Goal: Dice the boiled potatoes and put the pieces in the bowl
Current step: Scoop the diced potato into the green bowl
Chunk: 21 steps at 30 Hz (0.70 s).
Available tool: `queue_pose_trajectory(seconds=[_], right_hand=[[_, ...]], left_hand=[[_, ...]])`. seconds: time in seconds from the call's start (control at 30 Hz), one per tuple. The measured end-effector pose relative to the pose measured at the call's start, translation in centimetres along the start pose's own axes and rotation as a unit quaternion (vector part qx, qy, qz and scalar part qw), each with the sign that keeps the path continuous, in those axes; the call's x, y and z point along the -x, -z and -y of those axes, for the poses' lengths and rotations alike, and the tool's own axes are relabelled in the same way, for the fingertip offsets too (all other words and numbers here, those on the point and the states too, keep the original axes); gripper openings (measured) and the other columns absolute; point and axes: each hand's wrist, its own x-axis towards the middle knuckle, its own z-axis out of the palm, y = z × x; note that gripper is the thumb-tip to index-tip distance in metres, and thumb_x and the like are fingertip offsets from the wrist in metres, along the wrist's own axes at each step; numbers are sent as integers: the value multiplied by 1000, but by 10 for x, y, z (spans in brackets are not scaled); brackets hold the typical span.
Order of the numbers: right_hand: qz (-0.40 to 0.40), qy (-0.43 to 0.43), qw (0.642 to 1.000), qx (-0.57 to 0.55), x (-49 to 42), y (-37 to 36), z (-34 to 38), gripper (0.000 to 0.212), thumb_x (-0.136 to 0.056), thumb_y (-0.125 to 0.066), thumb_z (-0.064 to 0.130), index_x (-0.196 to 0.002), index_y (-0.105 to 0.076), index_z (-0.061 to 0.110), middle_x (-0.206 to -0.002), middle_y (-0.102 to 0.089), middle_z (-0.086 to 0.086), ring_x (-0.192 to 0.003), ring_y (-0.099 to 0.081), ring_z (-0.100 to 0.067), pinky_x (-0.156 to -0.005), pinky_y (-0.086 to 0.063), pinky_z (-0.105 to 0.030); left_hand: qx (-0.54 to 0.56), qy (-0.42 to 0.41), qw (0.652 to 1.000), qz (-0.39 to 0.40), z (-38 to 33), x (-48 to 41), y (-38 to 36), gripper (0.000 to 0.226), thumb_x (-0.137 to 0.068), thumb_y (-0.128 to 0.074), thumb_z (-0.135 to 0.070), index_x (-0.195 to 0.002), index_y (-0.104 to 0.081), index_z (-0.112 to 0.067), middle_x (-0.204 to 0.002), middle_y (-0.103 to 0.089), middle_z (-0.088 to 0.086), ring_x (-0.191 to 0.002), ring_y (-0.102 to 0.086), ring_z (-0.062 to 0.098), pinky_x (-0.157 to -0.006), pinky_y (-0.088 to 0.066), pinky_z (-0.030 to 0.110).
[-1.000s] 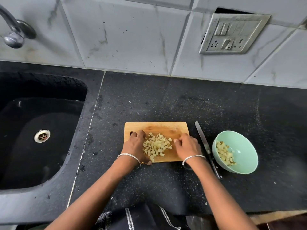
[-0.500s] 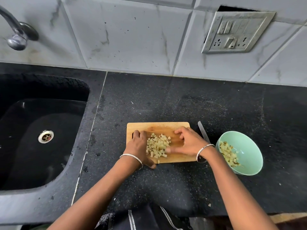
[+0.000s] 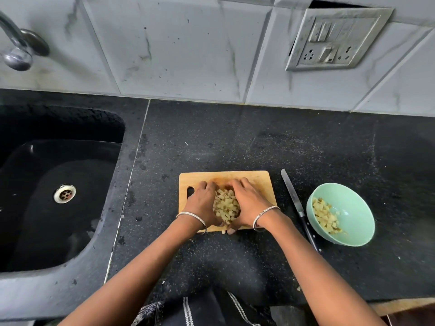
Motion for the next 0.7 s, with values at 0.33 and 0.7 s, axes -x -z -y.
queue_pose_trajectory(seconds=[0.33, 0.7], right_hand=[[-12, -24, 998, -56, -6, 4, -1, 85, -57, -91, 31, -129, -47, 21, -129, -50, -2, -122, -47, -25, -103, -43, -41], [-15, -46, 982, -181, -3, 15, -10, 65, -60, -88, 22, -119, -60, 27, -111, -60, 5, -106, -56, -18, -83, -47, -28]], left_hand=[[13, 13, 1000, -9, -2, -11, 0, 67, -58, -88, -28, -115, -56, -15, -116, -56, 6, -104, -55, 24, -91, -47, 35], [88, 43, 995, 27, -12, -17, 19, 54, -52, -93, -22, -98, -67, -18, -93, -67, -1, -85, -62, 16, -78, -54, 30]])
